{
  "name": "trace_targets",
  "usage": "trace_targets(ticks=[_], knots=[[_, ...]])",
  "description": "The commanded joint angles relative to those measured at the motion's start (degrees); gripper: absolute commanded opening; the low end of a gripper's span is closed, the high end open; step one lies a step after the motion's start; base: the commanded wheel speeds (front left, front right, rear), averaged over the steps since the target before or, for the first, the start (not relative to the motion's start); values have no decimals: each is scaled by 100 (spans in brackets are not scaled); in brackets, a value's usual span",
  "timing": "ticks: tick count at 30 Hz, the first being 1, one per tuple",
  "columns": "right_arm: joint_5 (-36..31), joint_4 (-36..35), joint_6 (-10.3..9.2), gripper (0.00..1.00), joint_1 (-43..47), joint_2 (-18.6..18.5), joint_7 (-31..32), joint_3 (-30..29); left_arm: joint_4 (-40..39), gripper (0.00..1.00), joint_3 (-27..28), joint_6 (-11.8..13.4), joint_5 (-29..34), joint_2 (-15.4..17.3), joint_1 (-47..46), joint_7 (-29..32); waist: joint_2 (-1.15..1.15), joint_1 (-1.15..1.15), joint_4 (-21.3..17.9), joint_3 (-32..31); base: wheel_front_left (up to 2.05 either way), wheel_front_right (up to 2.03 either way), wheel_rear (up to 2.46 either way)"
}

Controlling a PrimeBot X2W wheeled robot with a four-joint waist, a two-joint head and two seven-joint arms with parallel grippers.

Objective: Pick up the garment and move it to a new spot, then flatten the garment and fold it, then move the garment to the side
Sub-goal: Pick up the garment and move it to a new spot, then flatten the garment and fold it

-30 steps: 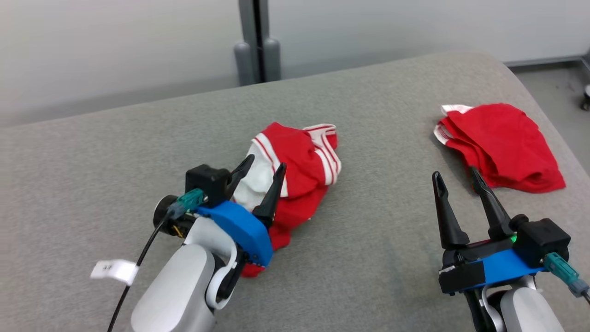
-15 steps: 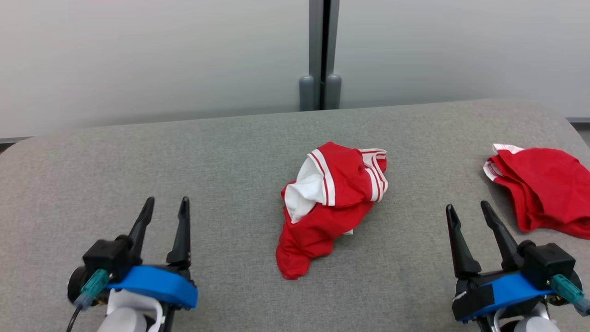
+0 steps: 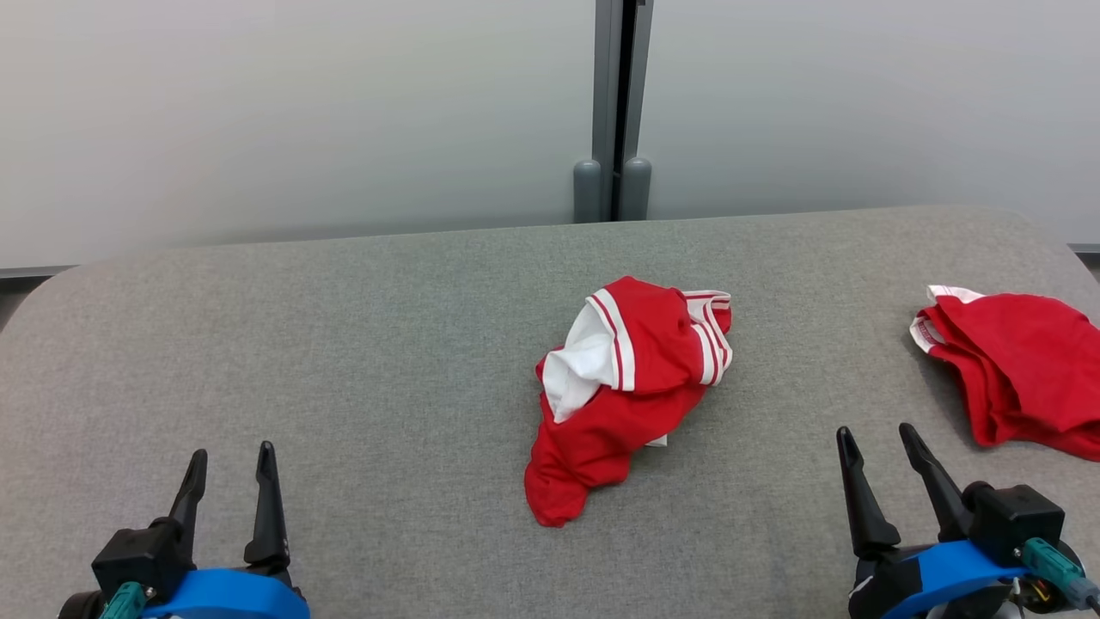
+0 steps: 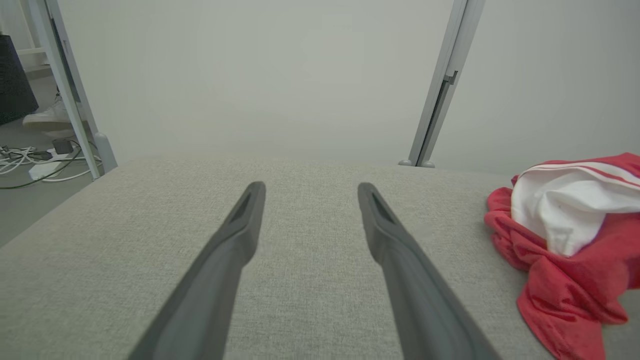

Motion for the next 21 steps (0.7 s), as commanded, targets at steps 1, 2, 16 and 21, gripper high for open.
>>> trace_targets(ticks=[1, 2, 16, 21], knots=[[36, 18, 3, 100, 46, 25, 17, -11, -20, 100, 14, 37, -43, -12, 70, -26, 0, 1, -14, -16, 0, 0, 0], [38, 30, 3, 100, 52, 24, 27, -18, -43, 100, 12, 35, -45, -16, 98, -11, 0, 1, -16, -23, 0, 0, 0], [54, -3, 3, 100, 10, 61, 58, 16, -256, 100, -46, 78, -69, -6, 3, 31, 0, 1, 6, 11, 0, 0, 0], [161, -18, 3, 100, -206, 68, 165, 206, -350, 100, -72, 112, -69, 6, -21, 55, 0, 1, 21, 72, 0, 0, 0]])
